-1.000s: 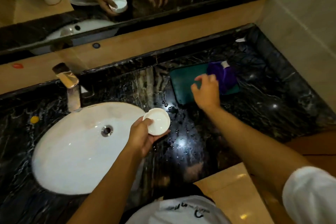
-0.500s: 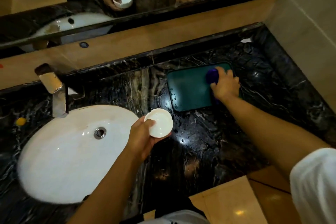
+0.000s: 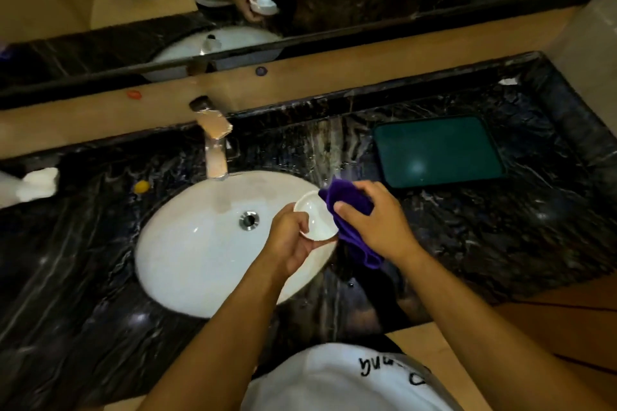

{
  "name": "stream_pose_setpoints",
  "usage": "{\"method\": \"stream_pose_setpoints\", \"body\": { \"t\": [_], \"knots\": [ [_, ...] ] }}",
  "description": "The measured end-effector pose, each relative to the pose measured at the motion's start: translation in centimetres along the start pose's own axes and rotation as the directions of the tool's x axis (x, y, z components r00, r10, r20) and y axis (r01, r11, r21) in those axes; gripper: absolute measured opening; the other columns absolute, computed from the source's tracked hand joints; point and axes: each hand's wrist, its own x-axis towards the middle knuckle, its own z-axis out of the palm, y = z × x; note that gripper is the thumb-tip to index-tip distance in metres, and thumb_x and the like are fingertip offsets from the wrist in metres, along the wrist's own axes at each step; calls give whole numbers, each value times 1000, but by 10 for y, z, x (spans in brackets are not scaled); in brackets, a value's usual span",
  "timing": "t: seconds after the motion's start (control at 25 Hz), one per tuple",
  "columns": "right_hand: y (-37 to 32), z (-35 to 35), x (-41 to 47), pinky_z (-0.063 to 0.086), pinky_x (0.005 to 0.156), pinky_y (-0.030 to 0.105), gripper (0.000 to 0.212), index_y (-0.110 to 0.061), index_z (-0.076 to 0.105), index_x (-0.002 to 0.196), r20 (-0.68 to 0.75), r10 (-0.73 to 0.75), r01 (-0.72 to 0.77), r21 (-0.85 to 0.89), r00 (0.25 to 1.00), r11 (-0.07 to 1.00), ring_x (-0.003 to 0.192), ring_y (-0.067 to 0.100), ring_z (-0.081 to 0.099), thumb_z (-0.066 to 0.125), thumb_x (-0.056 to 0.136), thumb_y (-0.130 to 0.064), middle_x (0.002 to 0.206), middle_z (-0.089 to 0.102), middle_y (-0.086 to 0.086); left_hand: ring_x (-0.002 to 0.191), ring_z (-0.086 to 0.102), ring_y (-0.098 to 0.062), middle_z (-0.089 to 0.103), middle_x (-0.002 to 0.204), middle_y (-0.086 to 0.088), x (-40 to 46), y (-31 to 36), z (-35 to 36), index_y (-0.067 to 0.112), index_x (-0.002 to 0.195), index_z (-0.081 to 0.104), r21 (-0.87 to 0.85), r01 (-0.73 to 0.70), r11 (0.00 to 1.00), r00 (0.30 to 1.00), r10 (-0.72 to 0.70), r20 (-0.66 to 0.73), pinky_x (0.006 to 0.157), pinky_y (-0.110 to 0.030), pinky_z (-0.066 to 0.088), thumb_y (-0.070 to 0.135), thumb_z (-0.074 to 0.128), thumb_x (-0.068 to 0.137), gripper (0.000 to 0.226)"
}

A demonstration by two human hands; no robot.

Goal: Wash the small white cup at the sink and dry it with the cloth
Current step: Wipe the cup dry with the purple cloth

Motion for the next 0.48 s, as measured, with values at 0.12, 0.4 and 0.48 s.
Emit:
{"method": "stream_pose_setpoints", "body": {
  "t": [0.12, 0.4, 0.48],
  "knots": [
    [-22, 31, -19, 44, 74, 16, 31, -30, 67, 109, 42, -35, 41, -144, 999, 989, 88, 6, 58, 78, 82, -41, 98, 55, -15, 119, 61, -45, 61, 129, -29, -21, 9, -44, 2, 126, 58, -175, 43, 984, 994, -24, 107, 98, -62, 51, -2, 41, 71, 57],
    [-61, 103, -32, 56, 64, 41, 28, -21, 69, 75, -44, 105, -114, -290, 993, 950, 67, 22, 65, 68, 83, -48, 70, 69, -1, 110, 71, -29, 72, 124, -16, -38, 7, -61, 11, 125, 64, 93, -88, 992, 992, 96, -86, 95, -51, 57, 56, 39, 103, 56],
    [-64, 110, -30, 53, 56, 38, 34, -18, 66, 63, -20, 195, -196, -61, 981, 979, 55, 17, 62, 72, 82, -46, 56, 64, -2, 105, 73, -28, 75, 117, -11, -39, 10, -64, 19, 122, 65, 193, -122, 974, 974, 154, -164, 85, -50, 62, 57, 39, 102, 49]
  ]
}}
